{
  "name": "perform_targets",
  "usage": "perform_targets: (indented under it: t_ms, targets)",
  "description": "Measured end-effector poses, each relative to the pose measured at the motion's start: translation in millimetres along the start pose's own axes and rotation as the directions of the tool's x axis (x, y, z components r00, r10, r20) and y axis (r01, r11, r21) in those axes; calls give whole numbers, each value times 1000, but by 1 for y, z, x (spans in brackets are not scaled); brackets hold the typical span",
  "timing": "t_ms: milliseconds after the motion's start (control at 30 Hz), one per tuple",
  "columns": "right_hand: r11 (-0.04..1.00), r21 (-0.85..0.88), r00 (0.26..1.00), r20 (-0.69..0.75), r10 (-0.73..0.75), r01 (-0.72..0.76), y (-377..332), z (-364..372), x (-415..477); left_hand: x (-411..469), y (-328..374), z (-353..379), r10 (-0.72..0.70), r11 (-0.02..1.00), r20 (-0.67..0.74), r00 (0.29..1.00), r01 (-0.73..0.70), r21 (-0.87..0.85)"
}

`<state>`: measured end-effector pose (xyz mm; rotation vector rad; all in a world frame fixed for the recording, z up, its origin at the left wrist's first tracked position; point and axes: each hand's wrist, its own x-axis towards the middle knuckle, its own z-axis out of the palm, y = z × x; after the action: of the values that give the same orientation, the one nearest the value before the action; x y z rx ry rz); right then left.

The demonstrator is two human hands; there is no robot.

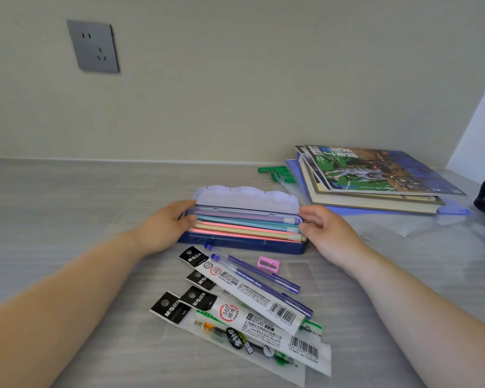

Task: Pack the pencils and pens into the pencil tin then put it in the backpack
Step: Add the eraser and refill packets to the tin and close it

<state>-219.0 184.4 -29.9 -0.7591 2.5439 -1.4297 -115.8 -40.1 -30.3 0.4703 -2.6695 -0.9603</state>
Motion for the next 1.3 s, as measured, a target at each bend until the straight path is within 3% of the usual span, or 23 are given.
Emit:
perform_targets:
  t_ms: [233,400,500,600,800,1033,1300]
  targets:
    - [996,-48,989,136,-64,71,-7,10,-7,-12,-10,-6,-53,998,-2,999,53,40]
    - [894,-376,967,166,-194,244,-41,-5,-37,-29,-20,-10,-68,997,-46,997,66,-46]
    - [885,-381,931,338,-135,266,-57,-7,-62,-32,-17,-10,-66,996,-45,997,63,-59]
    - [795,-504,890,446,-97,339,-58,1,-74,-32,-16,-12,-58,995,-38,998,55,-81]
    - [712,-635,908,418,-8,299,-60,8,-74,-34,-19,-14,-44,998,-6,999,44,-47]
    - [763,-608,901,427,80,220,-56,6,-71,-34,-17,-14,-40,998,-1,999,40,-56]
    - [695,-674,876,464,135,250,-53,8,-71,-34,-18,-14,-38,997,-3,999,38,-71]
